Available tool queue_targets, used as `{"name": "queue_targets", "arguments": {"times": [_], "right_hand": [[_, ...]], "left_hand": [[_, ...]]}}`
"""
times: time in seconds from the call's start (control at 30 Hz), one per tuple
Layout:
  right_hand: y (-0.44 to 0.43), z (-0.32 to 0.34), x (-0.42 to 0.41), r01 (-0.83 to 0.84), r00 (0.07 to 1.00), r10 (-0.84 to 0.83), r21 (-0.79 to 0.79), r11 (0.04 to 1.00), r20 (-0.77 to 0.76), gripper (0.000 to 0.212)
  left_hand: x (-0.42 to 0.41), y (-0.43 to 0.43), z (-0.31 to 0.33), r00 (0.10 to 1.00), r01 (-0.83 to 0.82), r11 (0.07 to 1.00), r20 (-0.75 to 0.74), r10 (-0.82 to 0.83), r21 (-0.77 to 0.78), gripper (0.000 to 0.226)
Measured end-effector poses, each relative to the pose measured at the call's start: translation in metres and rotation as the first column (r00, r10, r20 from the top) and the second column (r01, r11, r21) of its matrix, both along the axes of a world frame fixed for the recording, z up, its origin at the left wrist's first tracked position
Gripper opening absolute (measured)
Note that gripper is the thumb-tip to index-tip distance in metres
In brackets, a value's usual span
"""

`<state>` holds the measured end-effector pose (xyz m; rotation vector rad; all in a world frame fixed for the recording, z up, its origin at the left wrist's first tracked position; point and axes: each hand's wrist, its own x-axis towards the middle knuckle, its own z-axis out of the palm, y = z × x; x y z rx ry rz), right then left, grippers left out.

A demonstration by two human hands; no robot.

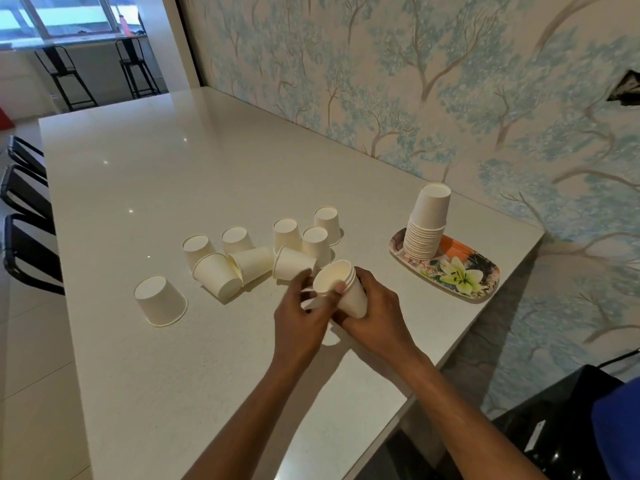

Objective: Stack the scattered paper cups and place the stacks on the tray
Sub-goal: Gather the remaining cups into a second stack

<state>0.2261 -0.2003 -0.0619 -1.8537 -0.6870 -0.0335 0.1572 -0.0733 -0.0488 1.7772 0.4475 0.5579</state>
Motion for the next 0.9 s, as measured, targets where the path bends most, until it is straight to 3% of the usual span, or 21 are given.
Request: {"name": "queue_targets", "arguments": {"times": [0.1, 0.17, 0.23, 0.47, 0.67, 0.9], "right_hand": [[-0.003, -0.004, 0.007, 0.040, 0.999, -0.040, -0.022, 0.999, 0.015, 0.060], [-0.007, -0.008, 0.012, 0.045, 0.999, -0.044, -0.048, 0.998, 0.017, 0.059], [-0.009, -0.011, 0.015, 0.052, 0.999, -0.051, -0.071, 0.996, 0.021, 0.059], [-0.018, -0.010, 0.024, 0.071, 0.997, -0.067, -0.120, 0.990, 0.041, 0.056], [-0.037, -0.016, 0.038, 0.108, 0.992, -0.092, -0.204, 0.973, 0.087, 0.060], [-0.035, -0.015, 0.036, 0.106, 0.991, -0.086, -0.217, 0.970, 0.099, 0.062]], "left_hand": [[0.009, 0.027, 0.008, 0.987, -0.158, 0.977, 0.031, 0.155, 0.146, 0.066], [0.023, 0.052, 0.013, 0.973, -0.188, 0.928, -0.066, 0.220, 0.320, 0.055], [0.037, 0.068, 0.015, 0.949, -0.159, 0.903, -0.190, 0.252, 0.399, 0.053], [0.049, 0.061, 0.006, 0.923, -0.144, 0.930, -0.293, 0.250, 0.339, 0.037], [0.029, 0.047, 0.019, 0.962, -0.193, 0.965, -0.158, 0.222, 0.179, 0.030], [0.018, 0.013, 0.041, 0.998, -0.008, 0.943, -0.062, 0.031, 0.334, 0.025]]}}
